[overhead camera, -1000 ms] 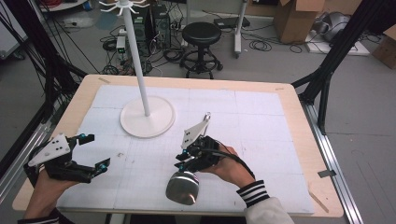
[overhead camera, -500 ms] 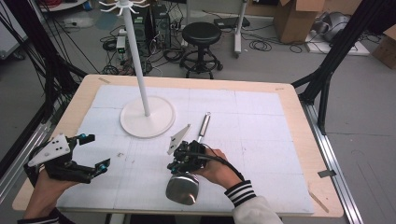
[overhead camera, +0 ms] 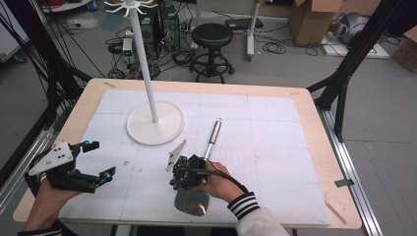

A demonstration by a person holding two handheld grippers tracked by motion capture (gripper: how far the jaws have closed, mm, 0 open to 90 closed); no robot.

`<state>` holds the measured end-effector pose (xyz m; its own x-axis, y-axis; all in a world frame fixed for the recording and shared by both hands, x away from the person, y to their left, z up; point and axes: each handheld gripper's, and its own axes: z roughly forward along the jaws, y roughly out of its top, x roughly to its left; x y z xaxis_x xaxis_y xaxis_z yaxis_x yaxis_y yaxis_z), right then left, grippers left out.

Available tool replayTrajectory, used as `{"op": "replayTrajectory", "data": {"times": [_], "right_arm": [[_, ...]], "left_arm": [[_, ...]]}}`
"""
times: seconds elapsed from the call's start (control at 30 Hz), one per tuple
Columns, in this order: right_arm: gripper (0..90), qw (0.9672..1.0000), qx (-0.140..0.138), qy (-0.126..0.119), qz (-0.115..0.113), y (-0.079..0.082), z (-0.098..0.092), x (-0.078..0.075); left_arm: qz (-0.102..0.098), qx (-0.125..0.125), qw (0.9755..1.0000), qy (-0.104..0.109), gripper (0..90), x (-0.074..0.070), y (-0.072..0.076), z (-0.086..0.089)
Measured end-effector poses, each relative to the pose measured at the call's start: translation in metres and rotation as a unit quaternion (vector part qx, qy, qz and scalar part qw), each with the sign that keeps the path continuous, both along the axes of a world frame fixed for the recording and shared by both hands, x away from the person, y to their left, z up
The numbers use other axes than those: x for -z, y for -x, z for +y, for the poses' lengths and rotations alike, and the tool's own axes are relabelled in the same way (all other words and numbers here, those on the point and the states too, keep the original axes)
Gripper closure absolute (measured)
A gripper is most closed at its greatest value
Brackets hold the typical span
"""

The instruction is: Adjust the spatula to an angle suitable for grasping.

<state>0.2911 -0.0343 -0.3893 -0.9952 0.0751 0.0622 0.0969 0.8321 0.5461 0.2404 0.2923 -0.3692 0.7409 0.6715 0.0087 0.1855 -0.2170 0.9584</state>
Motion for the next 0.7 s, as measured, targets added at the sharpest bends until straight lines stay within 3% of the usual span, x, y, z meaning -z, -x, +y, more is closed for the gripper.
{"op": "replayTrajectory", "data": {"times": [0.23,0.7], "right_arm": [[89.6,0.9998,-0.007,0.018,0.003,0.002,0.006,0.008],[89.5,0.9997,-0.007,0.020,0.010,0.002,0.008,0.015]], "left_arm": [[0.001,-0.001,1.0000,0.000,1.7,0.000,0.000,0.000],[0.002,-0.006,1.0000,0.001,1.7,0.001,-0.001,0.001]]}}
